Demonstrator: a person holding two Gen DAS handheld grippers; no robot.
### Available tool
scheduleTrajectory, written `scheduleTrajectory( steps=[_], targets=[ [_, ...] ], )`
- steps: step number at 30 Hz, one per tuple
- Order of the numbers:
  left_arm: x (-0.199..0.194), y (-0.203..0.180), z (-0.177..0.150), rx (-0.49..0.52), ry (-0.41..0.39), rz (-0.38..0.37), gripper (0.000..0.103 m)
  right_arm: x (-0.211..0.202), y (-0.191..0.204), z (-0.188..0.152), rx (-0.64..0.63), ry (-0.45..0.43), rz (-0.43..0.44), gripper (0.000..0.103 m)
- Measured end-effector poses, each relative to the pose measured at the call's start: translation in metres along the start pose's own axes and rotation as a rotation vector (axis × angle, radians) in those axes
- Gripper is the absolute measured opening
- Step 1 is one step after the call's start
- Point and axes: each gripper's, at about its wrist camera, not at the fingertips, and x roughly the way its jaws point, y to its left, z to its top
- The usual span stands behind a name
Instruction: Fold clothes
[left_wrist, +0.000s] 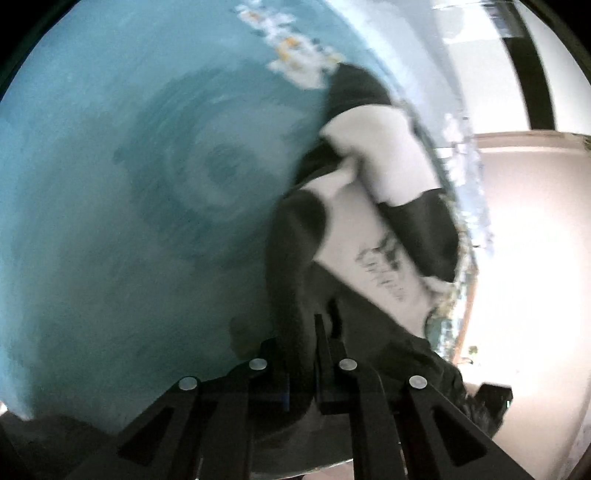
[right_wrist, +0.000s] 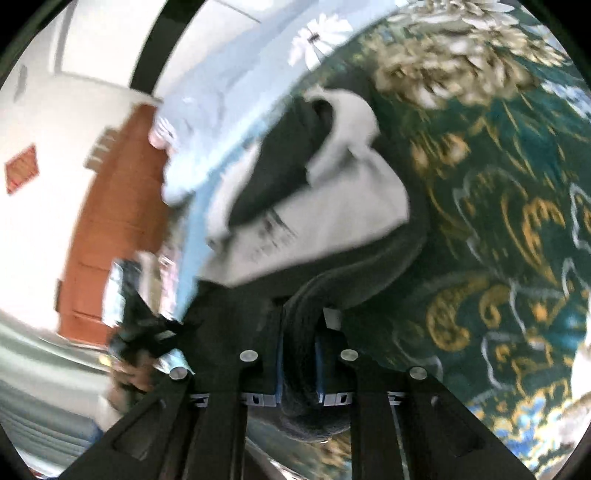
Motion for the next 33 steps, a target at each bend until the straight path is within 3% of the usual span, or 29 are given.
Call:
scheduleTrajectory(
  steps=[5,11,15,18,20,25,29,33],
  targets=[
    [-0.007,-0.022,0.048,-0.038,-0.023,-0.084,0.009,0.004,0.012,0.056,0.042,-0.058,0.079,0.011],
    [0.005,-0.047,0.114,-0.063,-0.092,-0.116,0.009,0.02,0.013,0.136,0.089,-0.141,0.028,0.011],
    [0.029,-0.041,0.135,-0.093,-0.086,-0.078,0.012,0.035,0.005,0.172,0.126,-0.152,-0.03,0.011],
    [0.035,-0.028,0.132,-0.087,-0.08,-0.086,0.016,0.048,-0.01,0.177,0.159,-0.12,-0.077,0.011],
    [0.034,-0.02,0.127,-0.08,-0.07,-0.101,0.032,0.053,-0.019,0.178,0.178,-0.108,-0.092,0.011],
    [0.03,-0.017,0.106,-0.004,-0.053,-0.119,0.059,0.052,-0.03,0.178,0.192,-0.076,-0.123,0.016],
    [0.036,-0.027,0.091,0.095,-0.065,-0.077,0.059,0.048,-0.025,0.176,0.145,-0.041,-0.119,0.041],
    [0.035,-0.037,0.08,0.189,-0.093,-0.053,0.057,0.055,-0.014,0.17,0.027,0.006,-0.185,0.043]
  ],
)
